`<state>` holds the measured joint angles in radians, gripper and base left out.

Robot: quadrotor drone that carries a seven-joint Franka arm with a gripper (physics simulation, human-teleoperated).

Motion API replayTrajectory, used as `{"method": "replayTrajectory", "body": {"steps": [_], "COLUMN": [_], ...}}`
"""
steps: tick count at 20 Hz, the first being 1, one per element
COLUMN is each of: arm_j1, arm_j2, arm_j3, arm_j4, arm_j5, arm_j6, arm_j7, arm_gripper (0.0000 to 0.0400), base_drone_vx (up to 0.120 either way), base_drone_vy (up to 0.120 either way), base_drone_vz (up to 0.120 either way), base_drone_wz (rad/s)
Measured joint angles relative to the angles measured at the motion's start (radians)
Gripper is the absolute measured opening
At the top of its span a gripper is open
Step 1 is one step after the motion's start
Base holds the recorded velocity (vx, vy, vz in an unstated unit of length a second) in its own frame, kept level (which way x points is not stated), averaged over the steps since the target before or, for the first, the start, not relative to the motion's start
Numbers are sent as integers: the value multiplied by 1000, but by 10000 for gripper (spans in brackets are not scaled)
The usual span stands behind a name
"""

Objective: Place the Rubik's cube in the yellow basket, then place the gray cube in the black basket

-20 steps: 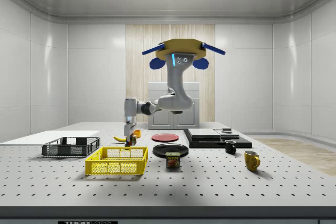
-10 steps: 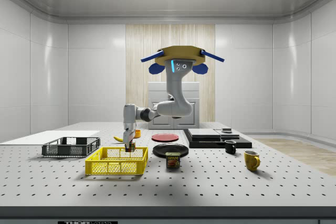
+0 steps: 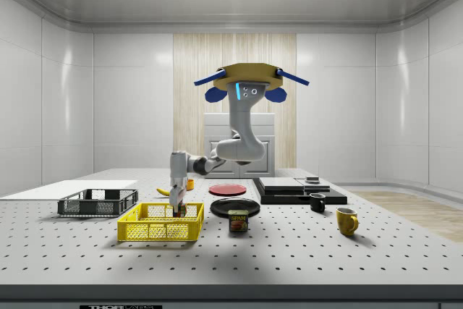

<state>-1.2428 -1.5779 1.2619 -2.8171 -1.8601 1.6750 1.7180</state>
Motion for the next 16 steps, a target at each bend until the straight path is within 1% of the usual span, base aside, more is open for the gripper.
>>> {"method": "replayTrajectory", "body": {"steps": [6,8,11,16], "arm_j1": [-13,-15,-11,4], "arm_j2": [7,10,14,17], "arm_j3": [-63,-75,-67,-12], "arm_j4": [20,24,21,2], "arm_j5": [-60,-73,-66,-16], "arm_j6": [19,22,14,-12], "arm_j7": [1,0,-1,-4], "arm_gripper": [325,354,378,394], "base_drone_vx": [0,0,0,0], "base_drone_vy": [0,0,0,0], "base_drone_vz": [0,0,0,0], "base_drone_wz": [0,0,0,0]}}
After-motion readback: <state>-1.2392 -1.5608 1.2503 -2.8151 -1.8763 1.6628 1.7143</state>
